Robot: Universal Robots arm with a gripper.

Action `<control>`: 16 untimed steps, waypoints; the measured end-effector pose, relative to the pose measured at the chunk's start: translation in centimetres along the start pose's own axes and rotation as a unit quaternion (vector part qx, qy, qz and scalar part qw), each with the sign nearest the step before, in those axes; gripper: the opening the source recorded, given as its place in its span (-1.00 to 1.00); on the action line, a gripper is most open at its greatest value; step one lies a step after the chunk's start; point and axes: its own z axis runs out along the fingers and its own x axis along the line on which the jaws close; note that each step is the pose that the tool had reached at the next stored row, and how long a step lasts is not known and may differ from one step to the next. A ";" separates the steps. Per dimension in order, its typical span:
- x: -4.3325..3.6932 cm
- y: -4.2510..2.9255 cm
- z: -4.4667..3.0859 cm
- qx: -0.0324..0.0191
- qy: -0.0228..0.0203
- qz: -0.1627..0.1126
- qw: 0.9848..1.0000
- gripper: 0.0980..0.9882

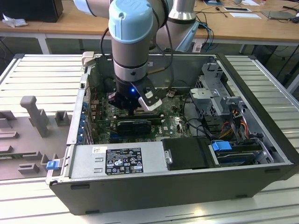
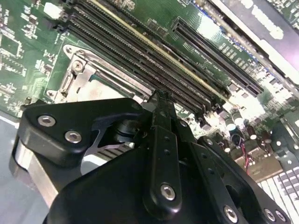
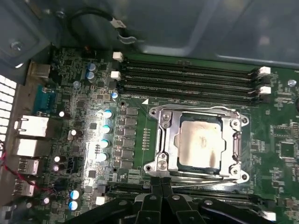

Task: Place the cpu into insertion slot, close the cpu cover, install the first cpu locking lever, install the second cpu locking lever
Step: 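Install the second cpu locking lever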

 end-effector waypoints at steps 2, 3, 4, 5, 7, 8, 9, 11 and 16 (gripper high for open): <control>0.32 -0.02 0.12 -0.006 0.000 -0.001 1.000 -0.98; 0.68 -0.08 0.18 -0.013 -0.001 -0.001 1.000 -0.98; 0.80 -0.23 0.24 -0.018 -0.001 -0.002 1.000 -0.98; 0.81 -0.29 0.28 -0.021 -0.002 -0.002 1.000 -0.98; 0.84 -0.46 0.36 -0.030 -0.003 -0.001 1.000 -0.98; 0.85 -0.59 0.39 -0.035 -0.003 -0.001 0.999 -0.98; 0.87 -0.84 0.43 -0.041 -0.004 -0.001 0.999 -0.98; 0.93 -1.53 0.60 -0.055 -0.005 -0.001 0.998 -0.98; 0.96 -1.70 1.01 -0.066 -0.006 -0.001 0.998 -0.98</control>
